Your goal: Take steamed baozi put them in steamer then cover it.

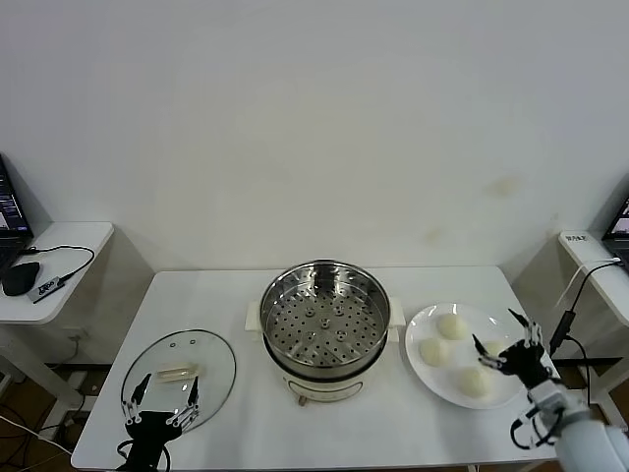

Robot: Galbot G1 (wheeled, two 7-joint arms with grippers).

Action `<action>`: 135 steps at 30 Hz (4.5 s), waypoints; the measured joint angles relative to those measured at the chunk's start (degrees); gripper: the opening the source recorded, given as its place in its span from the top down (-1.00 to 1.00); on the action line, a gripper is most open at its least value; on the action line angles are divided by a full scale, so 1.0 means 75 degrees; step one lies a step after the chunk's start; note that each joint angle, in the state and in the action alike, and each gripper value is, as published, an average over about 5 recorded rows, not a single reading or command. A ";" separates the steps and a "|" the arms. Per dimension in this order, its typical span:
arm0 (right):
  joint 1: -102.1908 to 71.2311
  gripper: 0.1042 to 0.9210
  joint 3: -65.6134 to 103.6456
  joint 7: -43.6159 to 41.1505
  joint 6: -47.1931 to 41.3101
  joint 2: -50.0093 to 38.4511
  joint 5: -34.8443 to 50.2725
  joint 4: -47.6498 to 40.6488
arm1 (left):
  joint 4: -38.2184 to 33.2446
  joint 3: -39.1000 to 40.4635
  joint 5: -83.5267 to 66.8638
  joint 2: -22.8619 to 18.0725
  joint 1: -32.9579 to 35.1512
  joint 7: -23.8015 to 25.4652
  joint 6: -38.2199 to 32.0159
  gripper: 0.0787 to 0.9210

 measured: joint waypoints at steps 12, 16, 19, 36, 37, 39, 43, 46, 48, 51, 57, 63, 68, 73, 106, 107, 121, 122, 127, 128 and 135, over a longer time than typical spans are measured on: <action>0.2310 -0.76 -0.1925 -0.1846 -0.0037 -0.2127 -0.1069 -0.1309 | -0.0061 -0.0047 0.0198 0.0008 -0.0065 0.0037 0.0169 -0.77; 0.3278 -0.76 -0.2897 -0.2412 -0.0049 -0.2683 -0.1050 -0.1782 | -0.0087 -0.0084 0.0216 0.0022 -0.0055 0.0037 0.0184 -0.77; 0.4081 -0.76 -0.3712 -0.2806 -0.0033 -0.2956 -0.0987 -0.2154 | -0.0089 -0.0094 0.0226 0.0025 -0.0062 0.0036 0.0192 -0.77; 0.8214 -0.76 -0.8121 -0.4489 0.0508 -0.2698 -0.0805 -0.4304 | -0.0104 -0.0264 0.0214 0.0093 -0.0139 0.0061 0.0316 -0.77; 0.8369 -0.76 -0.8295 -0.4550 0.0521 -0.2608 -0.0808 -0.4436 | -0.0099 -0.0273 0.0212 0.0090 -0.0153 0.0065 0.0330 -0.77; 0.8625 -0.76 -0.8601 -0.4649 0.0543 -0.2424 -0.0823 -0.4696 | -0.0098 -0.0287 0.0200 0.0078 -0.0187 0.0076 0.0365 -0.77; 0.8987 -0.76 -0.9053 -0.4789 0.0580 -0.2048 -0.0876 -0.5180 | -0.0094 -0.0314 0.0173 0.0088 -0.0251 0.0099 0.0430 -0.77; 0.9155 -0.76 -0.9273 -0.4862 0.0584 -0.1787 -0.0936 -0.5494 | -0.0078 -0.0355 0.0154 0.0131 -0.0270 0.0111 0.0464 -0.77; 0.9232 -0.76 -0.9387 -0.4890 0.0575 -0.1634 -0.0982 -0.5671 | -0.0079 -0.0392 0.0129 0.0155 -0.0268 0.0116 0.0480 -0.77; 0.9323 -0.76 -0.9521 -0.4908 0.0550 -0.1439 -0.1054 -0.5902 | -0.0083 -0.0437 0.0101 0.0177 -0.0256 0.0117 0.0496 -0.77; 0.9432 -0.76 -0.9677 -0.4968 0.0488 -0.1199 -0.1222 -0.6223 | -0.0051 -0.0452 0.0085 0.0183 -0.0264 0.0118 0.0503 -0.77; 0.9451 -0.72 -0.9735 -0.5001 0.0433 -0.1097 -0.1301 -0.6434 | -0.0033 -0.0455 0.0069 0.0193 -0.0269 0.0118 0.0507 -0.77; 0.9462 -0.53 -0.9752 -0.5021 0.0386 -0.1017 -0.1315 -0.6543 | -0.0011 -0.0460 0.0060 0.0219 -0.0286 0.0116 0.0508 -0.77; 0.9505 -0.33 -0.9786 -0.5053 0.0375 -0.0995 -0.1321 -0.6585 | -0.0003 -0.0462 0.0055 0.0232 -0.0290 0.0113 0.0509 -0.77; 1.2141 -0.24 -1.1814 -0.5259 -0.0271 -0.2415 0.1095 -0.4323 | -0.0267 -0.0264 0.0029 0.0429 -0.0372 0.0103 0.0544 -0.77; 1.2341 -0.24 -1.1958 -0.5242 -0.0297 -0.2391 0.1234 -0.4249 | -0.0276 -0.0262 0.0025 0.0437 -0.0376 0.0103 0.0544 -0.77; 1.4526 -0.24 -1.3798 -0.4770 -0.0228 -0.0906 0.2731 -0.3988 | -0.0219 -0.0420 -0.0102 0.0506 -0.0418 0.0096 0.0551 -0.77; 1.4595 -0.24 -1.3901 -0.4733 -0.0197 -0.0758 0.2783 -0.4001 | -0.0209 -0.0429 -0.0103 0.0501 -0.0425 0.0095 0.0551 -0.77; 1.4795 -0.24 -1.4358 -0.4537 0.0019 -0.0024 0.2946 -0.4103 | -0.0168 -0.0495 -0.0100 0.0440 -0.0435 0.0088 0.0551 -0.77; 1.4810 -0.24 -1.4439 -0.4496 0.0077 0.0117 0.2953 -0.4127 | -0.0166 -0.0512 -0.0099 0.0428 -0.0423 0.0088 0.0551 -0.77; 1.4753 -0.24 -1.4986 -0.4257 0.0682 0.0947 0.2594 -0.4336 | -0.0195 -0.0648 -0.0088 0.0403 -0.0338 0.0086 0.0550 -0.77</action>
